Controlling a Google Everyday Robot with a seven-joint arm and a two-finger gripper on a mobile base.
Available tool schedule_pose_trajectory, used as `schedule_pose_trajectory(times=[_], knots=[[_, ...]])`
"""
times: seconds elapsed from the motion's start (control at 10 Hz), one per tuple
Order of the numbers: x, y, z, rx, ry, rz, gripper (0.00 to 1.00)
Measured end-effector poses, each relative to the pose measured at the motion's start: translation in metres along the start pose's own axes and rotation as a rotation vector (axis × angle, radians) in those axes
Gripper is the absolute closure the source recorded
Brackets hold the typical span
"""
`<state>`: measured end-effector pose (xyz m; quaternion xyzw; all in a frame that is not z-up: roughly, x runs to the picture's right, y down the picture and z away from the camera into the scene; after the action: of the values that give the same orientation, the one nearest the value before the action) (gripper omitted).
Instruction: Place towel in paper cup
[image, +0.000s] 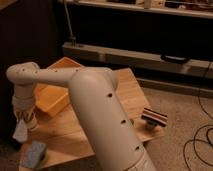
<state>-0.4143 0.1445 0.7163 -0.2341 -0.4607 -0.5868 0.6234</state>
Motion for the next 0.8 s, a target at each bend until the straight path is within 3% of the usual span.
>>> schedule_pose_trajectory(times=[0.3,0.6,0.8], knots=[[0.003,0.003,0.009,-0.024,0.053,0.002,1.00],[0.008,0.003,0.014,-0.042,0.075,0.011,1.00],[0.009,0.003,0.018,-0.063,0.072,0.011,0.86]])
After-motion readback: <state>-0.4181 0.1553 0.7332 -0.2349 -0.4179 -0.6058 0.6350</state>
